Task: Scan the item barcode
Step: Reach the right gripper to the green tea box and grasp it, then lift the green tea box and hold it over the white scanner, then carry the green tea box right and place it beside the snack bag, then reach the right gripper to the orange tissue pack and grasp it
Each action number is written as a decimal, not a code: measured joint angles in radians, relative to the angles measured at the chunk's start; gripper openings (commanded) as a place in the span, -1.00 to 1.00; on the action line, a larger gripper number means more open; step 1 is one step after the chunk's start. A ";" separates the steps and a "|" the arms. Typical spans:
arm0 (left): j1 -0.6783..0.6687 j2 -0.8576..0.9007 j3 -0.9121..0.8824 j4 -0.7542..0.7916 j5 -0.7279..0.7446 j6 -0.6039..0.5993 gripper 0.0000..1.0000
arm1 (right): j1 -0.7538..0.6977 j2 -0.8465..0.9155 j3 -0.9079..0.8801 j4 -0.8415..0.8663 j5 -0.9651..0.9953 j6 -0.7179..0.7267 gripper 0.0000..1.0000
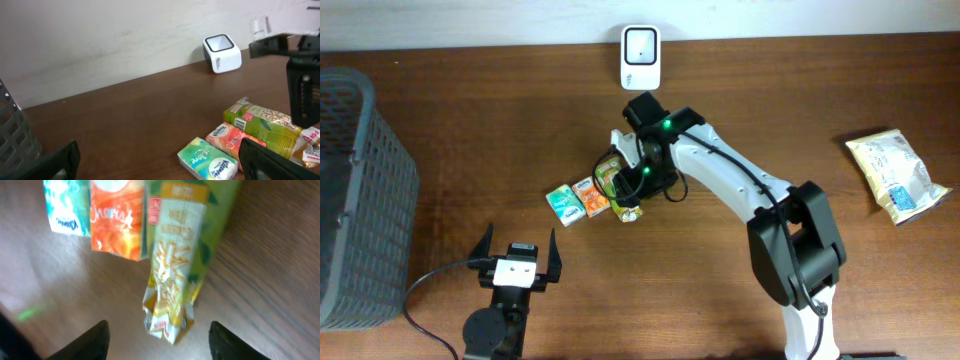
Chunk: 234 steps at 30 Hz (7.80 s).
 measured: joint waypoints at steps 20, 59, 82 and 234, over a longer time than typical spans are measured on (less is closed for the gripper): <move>0.000 0.000 0.000 0.000 0.000 0.000 0.98 | -0.093 0.003 -0.073 -0.001 -0.146 -0.024 -0.92; 0.000 0.001 0.000 0.000 0.000 0.000 0.98 | -0.027 0.105 0.417 0.681 1.098 -0.419 -0.92; 0.000 0.000 -0.001 0.000 0.000 0.000 0.98 | -0.105 0.389 0.416 0.991 1.143 -0.941 -0.92; 0.000 -0.001 -0.001 0.000 0.000 0.000 0.98 | -0.099 0.393 0.505 -0.278 -0.083 -0.011 -0.58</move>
